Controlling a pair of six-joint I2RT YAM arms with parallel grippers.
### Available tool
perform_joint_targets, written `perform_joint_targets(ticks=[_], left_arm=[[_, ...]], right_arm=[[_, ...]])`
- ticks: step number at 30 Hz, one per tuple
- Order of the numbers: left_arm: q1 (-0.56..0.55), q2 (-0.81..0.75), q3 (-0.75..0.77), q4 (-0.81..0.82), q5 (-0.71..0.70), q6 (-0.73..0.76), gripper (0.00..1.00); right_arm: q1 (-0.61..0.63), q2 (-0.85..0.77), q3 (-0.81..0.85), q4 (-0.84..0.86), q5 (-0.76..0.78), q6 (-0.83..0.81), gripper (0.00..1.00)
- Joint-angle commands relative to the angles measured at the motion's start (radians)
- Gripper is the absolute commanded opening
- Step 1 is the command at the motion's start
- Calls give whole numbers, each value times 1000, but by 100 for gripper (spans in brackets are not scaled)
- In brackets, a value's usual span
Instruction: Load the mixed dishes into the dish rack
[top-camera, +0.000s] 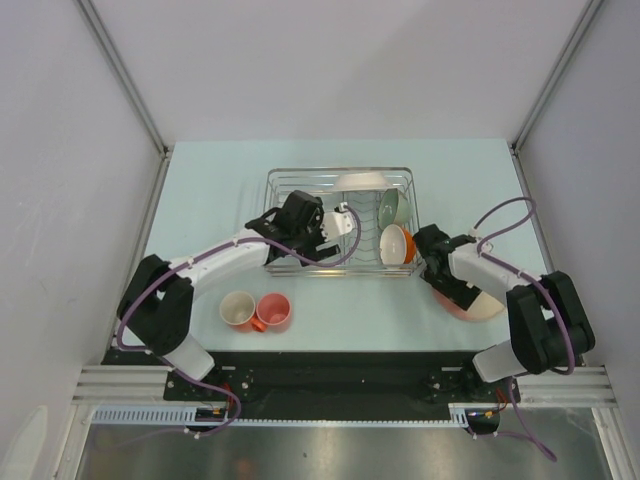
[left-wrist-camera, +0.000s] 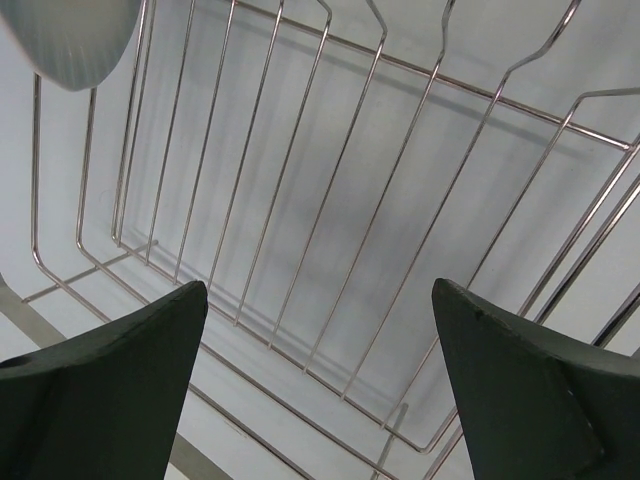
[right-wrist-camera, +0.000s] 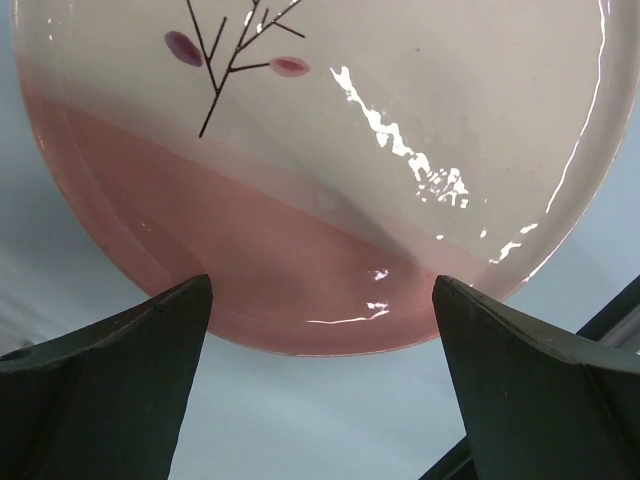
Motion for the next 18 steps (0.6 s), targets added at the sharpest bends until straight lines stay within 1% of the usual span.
perform_joint_targets(ticks=[1,4,7,10,14,15,18], left_arm=[[11,-31,41,-48,16,-18,100],[41,-76,116,-101,17,-4,100],[74,-107,215,-181,69,-10,100],[81,-156,256,-238,102,-9,100],[79,-202,263,-353,213,-21,100],[73,-208,244,-397,230,-19,100],[56,-226,178,-434,259,-1,100]], right_arm=[[59,4,-89,-92,-132,39,100],[59,-17,-91,-94,-142,43,100],[67,-15,-91,-90,-148,45,100],[70,-21,-91,-97,-147,45,100],[76,-38,-91,-107,-144,49,100],[77,-40,-91,-109,-142,52,100],[87,-47,-91,-112,-144,60,100]])
